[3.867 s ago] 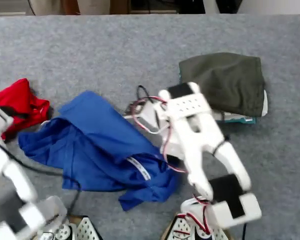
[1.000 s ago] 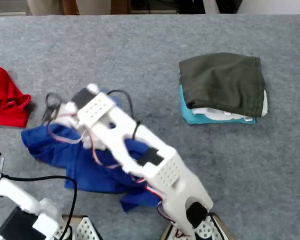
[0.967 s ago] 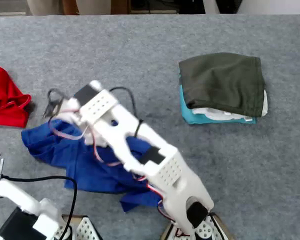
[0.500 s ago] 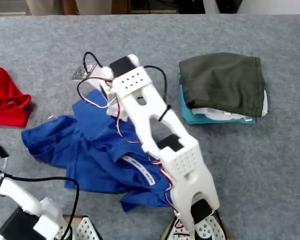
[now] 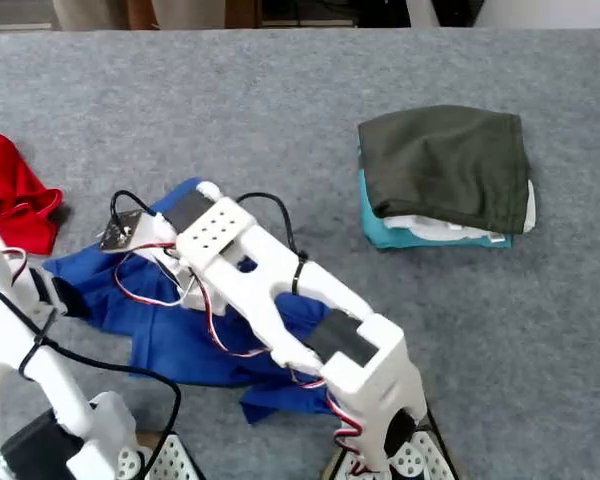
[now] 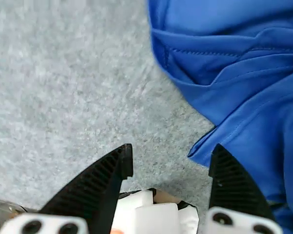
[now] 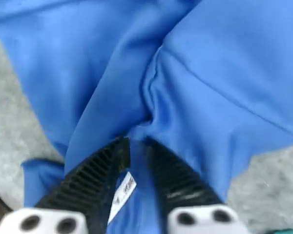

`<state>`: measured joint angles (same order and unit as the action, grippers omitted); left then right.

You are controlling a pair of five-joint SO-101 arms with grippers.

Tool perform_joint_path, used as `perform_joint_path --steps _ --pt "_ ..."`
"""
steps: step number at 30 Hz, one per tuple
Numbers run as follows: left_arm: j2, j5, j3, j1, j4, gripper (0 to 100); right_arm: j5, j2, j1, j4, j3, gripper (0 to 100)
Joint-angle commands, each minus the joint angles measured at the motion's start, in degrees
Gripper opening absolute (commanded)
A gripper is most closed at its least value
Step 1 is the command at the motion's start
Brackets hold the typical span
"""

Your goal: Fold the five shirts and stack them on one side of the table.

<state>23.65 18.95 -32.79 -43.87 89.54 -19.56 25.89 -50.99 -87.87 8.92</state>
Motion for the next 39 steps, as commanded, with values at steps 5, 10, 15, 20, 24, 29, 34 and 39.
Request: perform_joint_path --steps 5,10,15,20,24,29,34,39 --pt "1.5 -0.4 -0.4 -6.2 0.5 26 1.5 5.8 0.1 1.2 1.9 16.8" --pt "1.8 1.3 -0.4 -7.2 0.9 26 1.5 6.3 5.8 -2.6 9.5 2.0" --pt "1.8 2.6 -0.4 -7.2 1.0 26 -1.2 6.4 11.1 -10.9 21.1 0.2" --pt "1.4 2.7 -0.4 -2.5 0.6 26 -2.5 3.9 15.9 -14.6 28.8 0.2" --pt "1.3 1.1 -0.3 9.2 0.6 26 -2.5 -3.7 18.9 -14.6 24.7 0.2" --pt "1.2 -13.8 0.3 26.5 -3.8 26 -3.8 -14.5 24.0 -14.2 12.8 0.2" --pt "0.5 -22.2 -0.9 41.7 -11.7 26 -6.2 -24.0 28.6 -8.9 -3.5 0.2" --pt "-9.0 -24.7 -7.3 45.8 -21.0 23 -7.7 -33.5 30.9 -0.4 -21.0 0.2"
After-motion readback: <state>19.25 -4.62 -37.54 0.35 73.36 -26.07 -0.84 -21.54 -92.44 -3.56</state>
